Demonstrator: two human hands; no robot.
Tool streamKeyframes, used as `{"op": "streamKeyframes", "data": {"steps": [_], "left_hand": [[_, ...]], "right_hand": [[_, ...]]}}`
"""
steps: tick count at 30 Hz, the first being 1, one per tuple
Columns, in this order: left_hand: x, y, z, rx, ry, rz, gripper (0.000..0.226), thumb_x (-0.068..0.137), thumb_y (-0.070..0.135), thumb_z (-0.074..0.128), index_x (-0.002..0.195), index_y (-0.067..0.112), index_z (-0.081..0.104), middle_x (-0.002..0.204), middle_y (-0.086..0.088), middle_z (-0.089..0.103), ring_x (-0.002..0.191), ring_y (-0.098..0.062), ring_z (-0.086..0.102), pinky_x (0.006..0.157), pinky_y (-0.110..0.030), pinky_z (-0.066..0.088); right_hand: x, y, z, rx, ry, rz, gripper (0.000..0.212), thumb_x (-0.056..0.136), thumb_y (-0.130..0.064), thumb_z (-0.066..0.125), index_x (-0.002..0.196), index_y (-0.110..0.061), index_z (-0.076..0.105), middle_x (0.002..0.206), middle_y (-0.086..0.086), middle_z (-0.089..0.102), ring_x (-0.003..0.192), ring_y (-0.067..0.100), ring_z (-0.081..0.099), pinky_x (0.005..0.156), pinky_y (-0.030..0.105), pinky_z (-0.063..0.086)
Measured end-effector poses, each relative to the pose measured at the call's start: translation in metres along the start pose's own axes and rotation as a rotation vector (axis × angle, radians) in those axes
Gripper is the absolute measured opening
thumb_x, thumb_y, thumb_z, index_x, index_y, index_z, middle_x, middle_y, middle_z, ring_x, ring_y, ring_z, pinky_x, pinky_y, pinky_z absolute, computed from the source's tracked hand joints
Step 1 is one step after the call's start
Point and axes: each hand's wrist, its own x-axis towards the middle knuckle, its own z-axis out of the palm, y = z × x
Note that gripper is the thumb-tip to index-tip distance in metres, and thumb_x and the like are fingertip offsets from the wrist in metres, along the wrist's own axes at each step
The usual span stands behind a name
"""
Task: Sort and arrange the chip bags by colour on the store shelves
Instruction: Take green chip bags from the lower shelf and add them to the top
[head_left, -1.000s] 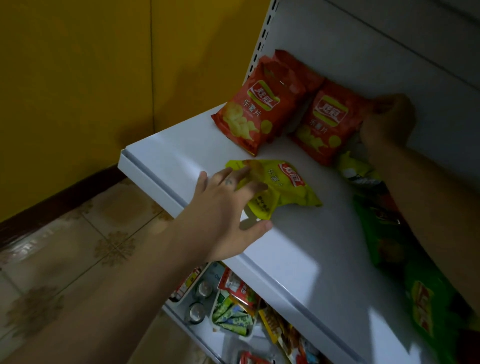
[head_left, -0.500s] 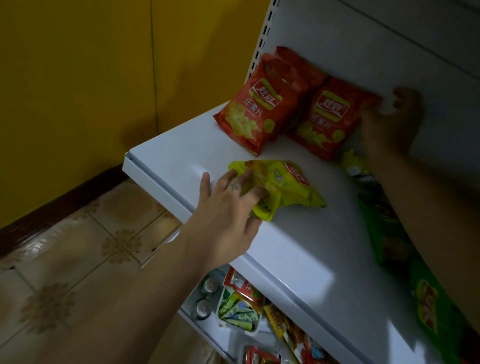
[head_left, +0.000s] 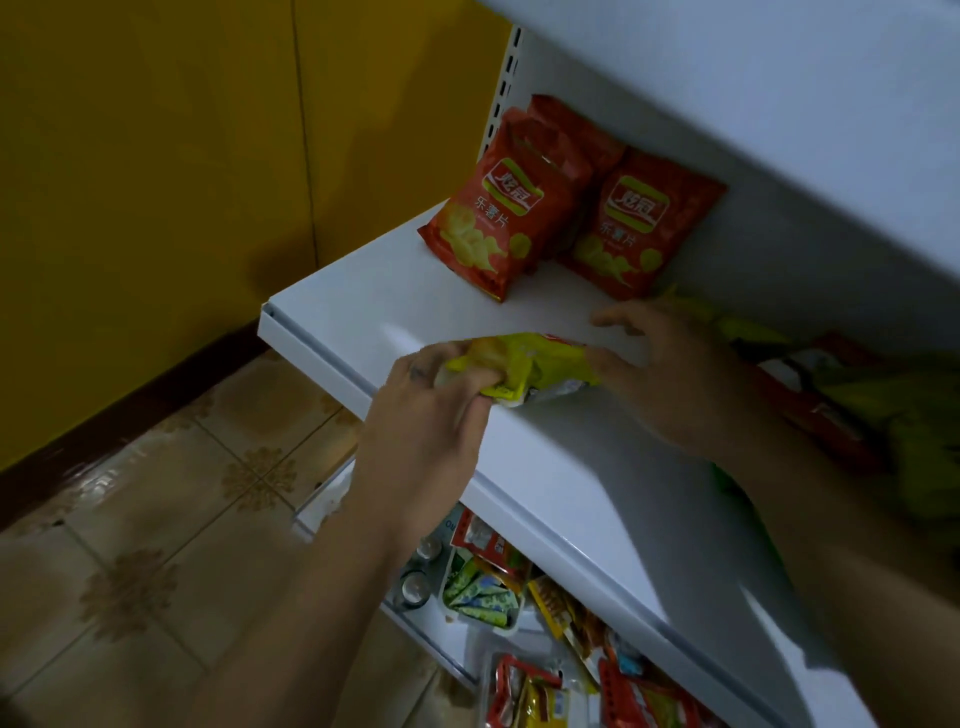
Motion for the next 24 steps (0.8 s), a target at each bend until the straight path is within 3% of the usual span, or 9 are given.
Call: {"op": "streamKeyframes", "data": {"steps": [3,5,9,12,15,17,19,22,24], "left_hand": [[-0.023,0.007,-0.003,-0.021,0.091,-0.03,0.033,0.094,0.034,0.04,0.114,0.027,0.065,0.12,-0.002,0.059,0.105,-0.022,0.052,0.075,-0.029,0.047],[-0.035,0.013,-0.008,-0.032,0.122,-0.05,0.033,0.095,0.034,0.042,0.114,0.023,0.067,0.114,-0.003,0.062,0.103,-0.023,0.054,0.078,-0.03,0.049],[-0.051,0.025,-0.016,-0.063,0.073,-0.09,0.029,0.094,0.03,0.049,0.111,0.021,0.07,0.111,-0.006,0.062,0.103,-0.027,0.057,0.081,-0.041,0.052],[-0.071,0.042,-0.032,-0.156,0.004,-0.092,0.024,0.091,0.028,0.057,0.111,0.024,0.071,0.117,-0.003,0.06,0.112,-0.027,0.052,0.09,-0.043,0.049],[-0.101,0.058,-0.057,-0.204,-0.127,-0.261,0.024,0.087,0.057,0.055,0.107,0.048,0.063,0.133,-0.001,0.051,0.128,-0.022,0.037,0.101,-0.037,0.04],[-0.119,0.068,-0.073,-0.378,-0.1,-0.444,0.023,0.084,0.065,0.055,0.098,0.048,0.062,0.135,-0.001,0.049,0.128,-0.021,0.042,0.097,-0.022,0.044],[-0.134,0.074,-0.087,-0.511,0.076,-0.642,0.028,0.083,0.046,0.068,0.105,0.031,0.062,0.129,0.001,0.052,0.119,-0.014,0.051,0.081,-0.002,0.041],[-0.156,0.072,-0.11,-0.634,0.168,-0.89,0.056,0.08,0.023,0.078,0.128,0.019,0.049,0.114,0.006,0.058,0.1,-0.012,0.063,0.081,-0.026,0.056],[-0.173,0.074,-0.127,-0.792,0.139,-1.069,0.061,0.079,0.021,0.078,0.13,0.017,0.046,0.118,-0.004,0.061,0.095,-0.023,0.067,0.067,-0.038,0.059]], "right_hand": [[-0.014,-0.009,0.006,0.35,0.077,0.204,0.02,0.089,-0.029,0.064,0.108,-0.021,0.064,0.106,-0.002,0.062,0.1,0.012,0.057,0.086,0.029,0.046],[-0.024,-0.014,0.012,0.599,0.114,0.394,0.009,0.091,-0.032,0.062,0.095,-0.023,0.063,0.1,-0.001,0.066,0.097,0.017,0.062,0.091,0.044,0.051],[-0.045,-0.033,0.009,1.008,-0.14,0.67,0.027,0.093,-0.045,0.054,0.094,-0.021,0.066,0.095,0.005,0.073,0.086,0.022,0.07,0.077,0.042,0.057],[-0.061,-0.049,0.001,1.107,-0.192,0.663,0.029,0.092,-0.04,0.059,0.103,-0.016,0.068,0.091,0.007,0.074,0.077,0.022,0.072,0.063,0.031,0.055],[-0.082,-0.065,-0.004,1.125,-0.114,0.675,0.019,0.09,-0.017,0.062,0.108,-0.011,0.063,0.086,0.011,0.07,0.064,0.019,0.068,0.059,0.03,0.055],[-0.102,-0.077,-0.005,1.162,-0.129,0.666,0.023,0.089,-0.005,0.059,0.11,-0.014,0.059,0.089,0.01,0.067,0.06,0.016,0.065,0.054,0.027,0.054],[-0.124,-0.089,-0.003,1.171,-0.183,0.628,0.034,0.089,0.001,0.056,0.118,-0.016,0.057,0.094,0.009,0.066,0.06,0.015,0.063,0.05,0.025,0.051],[-0.155,-0.104,-0.003,1.205,-0.253,0.558,0.045,0.088,0.007,0.056,0.124,-0.018,0.055,0.1,0.01,0.067,0.067,0.02,0.064,0.053,0.028,0.051],[-0.17,-0.115,-0.006,1.226,-0.285,0.504,0.044,0.087,0.008,0.057,0.123,-0.017,0.057,0.098,0.01,0.069,0.075,0.025,0.063,0.063,0.034,0.051]]}}
